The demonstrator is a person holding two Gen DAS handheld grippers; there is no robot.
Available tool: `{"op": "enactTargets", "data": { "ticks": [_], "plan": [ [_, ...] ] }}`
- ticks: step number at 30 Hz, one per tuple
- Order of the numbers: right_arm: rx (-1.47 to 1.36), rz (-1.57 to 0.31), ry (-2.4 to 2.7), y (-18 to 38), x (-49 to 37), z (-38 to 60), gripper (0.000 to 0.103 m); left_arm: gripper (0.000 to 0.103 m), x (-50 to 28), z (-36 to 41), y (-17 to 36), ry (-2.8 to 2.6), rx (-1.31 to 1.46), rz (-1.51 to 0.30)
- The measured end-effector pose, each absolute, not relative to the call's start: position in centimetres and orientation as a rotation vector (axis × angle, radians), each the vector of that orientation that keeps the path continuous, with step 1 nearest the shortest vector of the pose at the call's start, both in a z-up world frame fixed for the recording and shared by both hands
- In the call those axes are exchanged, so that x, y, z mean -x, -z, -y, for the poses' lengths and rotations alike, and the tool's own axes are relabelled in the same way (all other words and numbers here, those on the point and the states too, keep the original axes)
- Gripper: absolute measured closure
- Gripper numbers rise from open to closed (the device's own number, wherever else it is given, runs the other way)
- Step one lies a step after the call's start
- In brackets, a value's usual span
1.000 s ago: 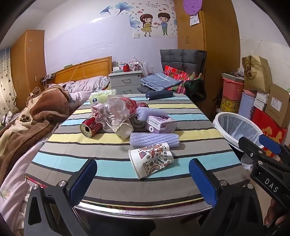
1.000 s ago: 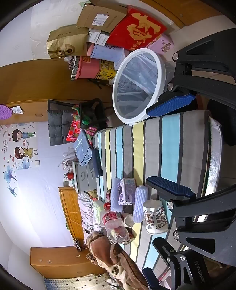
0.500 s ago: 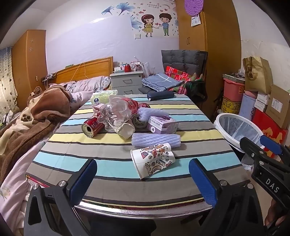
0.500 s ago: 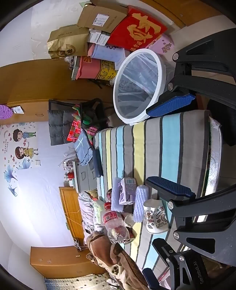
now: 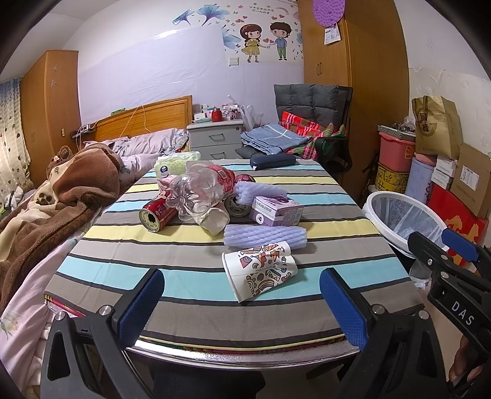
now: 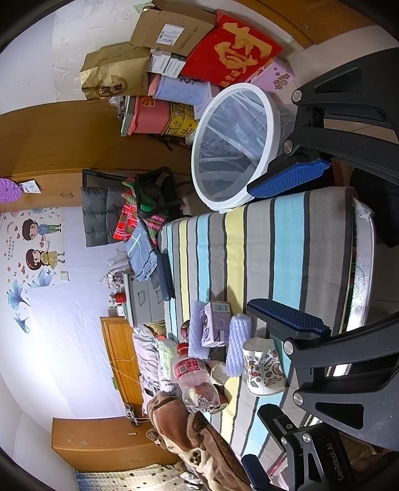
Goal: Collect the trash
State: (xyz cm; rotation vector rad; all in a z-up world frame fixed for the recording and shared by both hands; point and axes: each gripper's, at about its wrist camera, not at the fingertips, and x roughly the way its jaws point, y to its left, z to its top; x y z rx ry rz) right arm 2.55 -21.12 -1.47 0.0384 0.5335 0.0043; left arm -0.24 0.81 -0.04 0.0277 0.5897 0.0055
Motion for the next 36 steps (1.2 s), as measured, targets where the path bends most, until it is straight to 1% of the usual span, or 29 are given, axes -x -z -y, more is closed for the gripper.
{"op": "enactTargets", "data": {
  "ticks": [36],
  "plan": [
    [-0.037,-0.530,-0.003,1.19,-2.45,21.19,0.033,0.001,0.22,-0.70,-0.08,-0.009,-0.028,-0.587]
  ]
}}
